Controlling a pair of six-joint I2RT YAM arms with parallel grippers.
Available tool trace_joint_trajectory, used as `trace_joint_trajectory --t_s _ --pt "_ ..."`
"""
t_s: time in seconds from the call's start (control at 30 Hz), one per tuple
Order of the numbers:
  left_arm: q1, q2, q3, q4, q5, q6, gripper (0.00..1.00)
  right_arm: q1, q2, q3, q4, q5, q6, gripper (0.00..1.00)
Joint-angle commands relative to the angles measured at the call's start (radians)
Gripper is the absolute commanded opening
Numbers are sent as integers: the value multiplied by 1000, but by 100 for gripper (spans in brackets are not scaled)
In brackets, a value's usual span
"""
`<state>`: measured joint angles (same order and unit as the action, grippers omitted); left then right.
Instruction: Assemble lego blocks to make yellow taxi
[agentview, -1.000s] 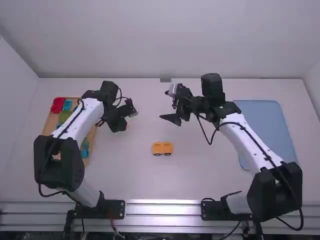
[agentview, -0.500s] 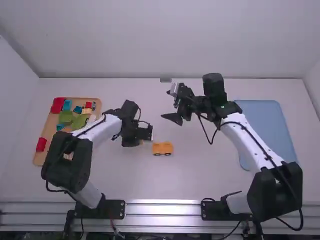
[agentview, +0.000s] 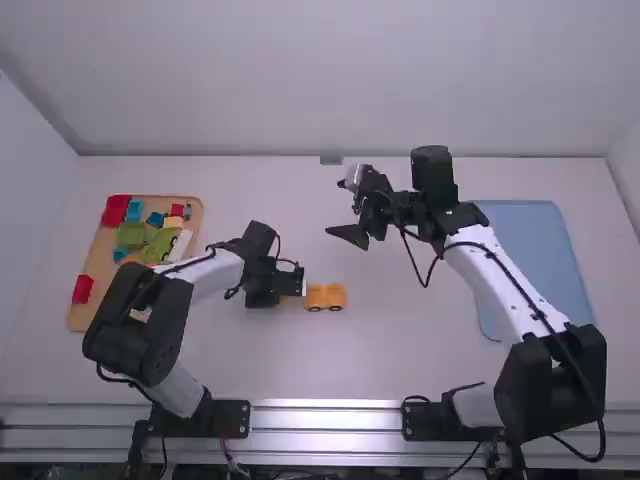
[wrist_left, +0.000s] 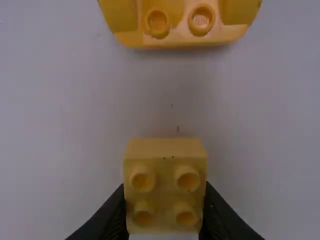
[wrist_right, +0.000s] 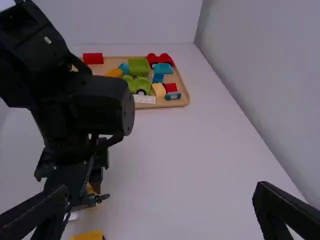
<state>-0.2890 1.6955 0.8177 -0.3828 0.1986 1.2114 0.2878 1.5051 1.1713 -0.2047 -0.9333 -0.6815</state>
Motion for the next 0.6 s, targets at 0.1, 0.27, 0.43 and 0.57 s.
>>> trace_joint_trajectory --t_s 0.1,0.27,0.43,0.57 --pt "5 14 -20 51 22 -83 54 6 6 27 -5 -14 1 98" --pt "3 14 -19 53 21 -70 79 7 6 27 -9 -16 4 99" --pt "9 -4 20 40 24 -96 96 8 6 27 -6 -16 5 99" --pt "11 -59 95 -18 21 -230 99 6 6 27 -5 -16 5 99"
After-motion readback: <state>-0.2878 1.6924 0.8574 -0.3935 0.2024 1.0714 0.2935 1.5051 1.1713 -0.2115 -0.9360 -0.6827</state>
